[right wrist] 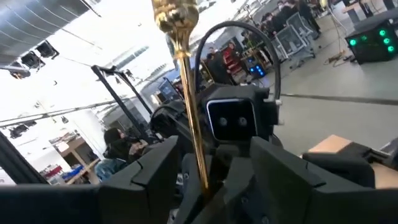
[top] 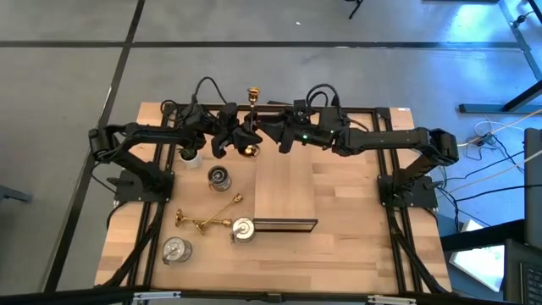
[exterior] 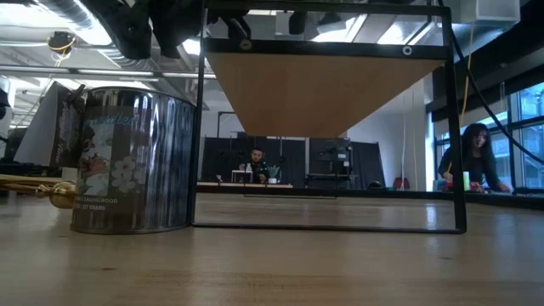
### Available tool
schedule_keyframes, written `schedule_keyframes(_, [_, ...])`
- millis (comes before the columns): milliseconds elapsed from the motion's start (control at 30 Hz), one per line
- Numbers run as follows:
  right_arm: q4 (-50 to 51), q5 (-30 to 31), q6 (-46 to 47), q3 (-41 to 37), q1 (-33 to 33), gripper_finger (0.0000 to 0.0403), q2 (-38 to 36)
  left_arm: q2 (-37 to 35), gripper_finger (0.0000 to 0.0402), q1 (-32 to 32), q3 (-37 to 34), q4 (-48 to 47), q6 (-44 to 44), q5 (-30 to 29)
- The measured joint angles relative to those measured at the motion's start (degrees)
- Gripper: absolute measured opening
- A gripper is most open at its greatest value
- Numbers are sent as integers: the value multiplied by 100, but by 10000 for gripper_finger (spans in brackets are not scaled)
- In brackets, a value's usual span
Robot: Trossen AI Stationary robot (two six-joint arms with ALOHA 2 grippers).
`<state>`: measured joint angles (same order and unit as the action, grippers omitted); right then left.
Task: Pick & Place candle stick holders
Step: Put the bottom right gold candle holder on the shelf
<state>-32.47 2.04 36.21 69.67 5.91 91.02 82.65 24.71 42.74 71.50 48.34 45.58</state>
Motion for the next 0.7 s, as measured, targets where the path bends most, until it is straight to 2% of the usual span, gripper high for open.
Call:
schedule_keyframes(167, [-261,-205,0,12,0,202,66,0,12,-36,0,-106,-2,-10])
schedule_keyframes(700, [370,-378,-88,588,0,194,331,0,12,-35,2,-314,-2,-44])
